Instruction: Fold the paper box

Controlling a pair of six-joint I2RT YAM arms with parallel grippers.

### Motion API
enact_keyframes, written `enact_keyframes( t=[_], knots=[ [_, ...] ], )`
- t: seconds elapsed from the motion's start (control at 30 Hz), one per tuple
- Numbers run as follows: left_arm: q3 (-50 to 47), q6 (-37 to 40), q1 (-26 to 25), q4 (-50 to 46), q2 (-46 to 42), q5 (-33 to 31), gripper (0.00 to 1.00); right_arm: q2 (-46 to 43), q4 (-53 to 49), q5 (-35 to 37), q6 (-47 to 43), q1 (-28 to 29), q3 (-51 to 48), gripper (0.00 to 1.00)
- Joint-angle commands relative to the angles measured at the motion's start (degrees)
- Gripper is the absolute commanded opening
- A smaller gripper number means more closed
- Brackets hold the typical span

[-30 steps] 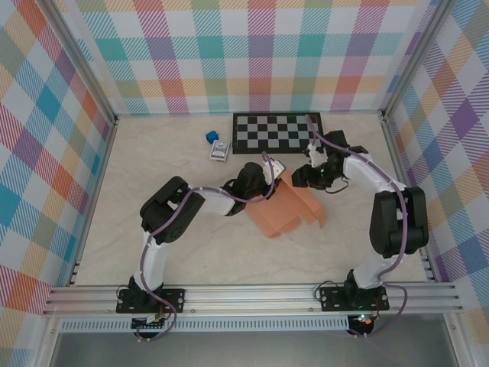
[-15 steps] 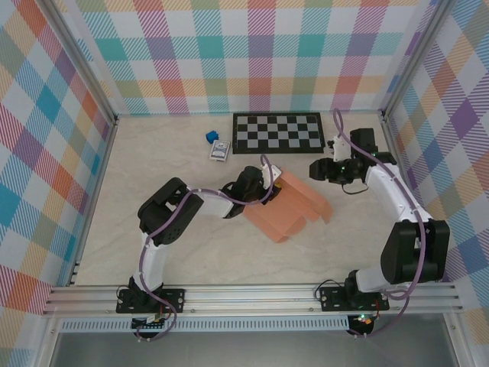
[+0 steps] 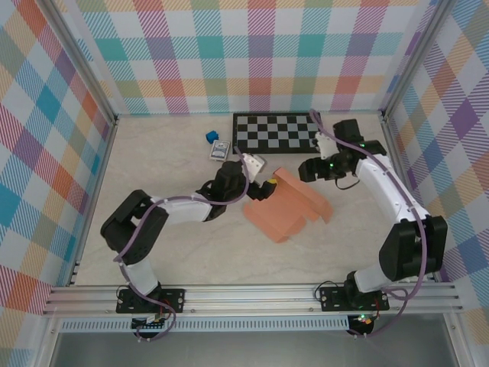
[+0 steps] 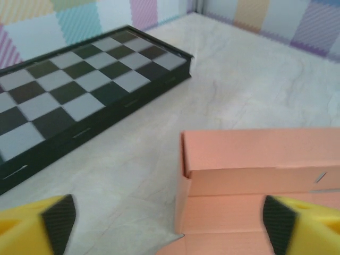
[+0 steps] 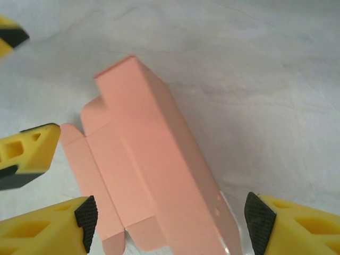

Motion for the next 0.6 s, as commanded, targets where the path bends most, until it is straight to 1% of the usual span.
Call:
enact_keyframes(
  t=[0.0,0.1,0.17,0.37,0.43,0.57],
  knots=[
    [-3.07,-3.81,3.14,-0.90,-4.47,1.25,1.00,3.50,-4.96,2.93,-4.72,0.79,3.51,0.74],
    [-5.58,-5.13,5.77,-2.00,-7.76,0.97,1.00,8.53,-5.95,6.89,-6.01,3.26,6.60,0.71],
    [-7.40,-5.65,7.01,-2.44,-9.91,0.03,1.00,11.87,-6.67,8.78,-6.53,5.22,9.07,0.71],
    [-8.57,-6.74,8.39,-11.11,-14.04,-8.56,1.00,17.83,-4.93,7.24,-5.86,6.25,13.32,0.71],
    [-9.91,-7.20,8.52,-11.94,-15.70,-10.97,1.00,19.43,-5.00,6.62,-5.84,6.45,14.29,0.71],
    [-11.82,-8.45,8.70,-12.92,-18.20,-13.36,1.00,21.46,-4.60,6.00,-5.66,7.16,14.55,0.71]
  ],
)
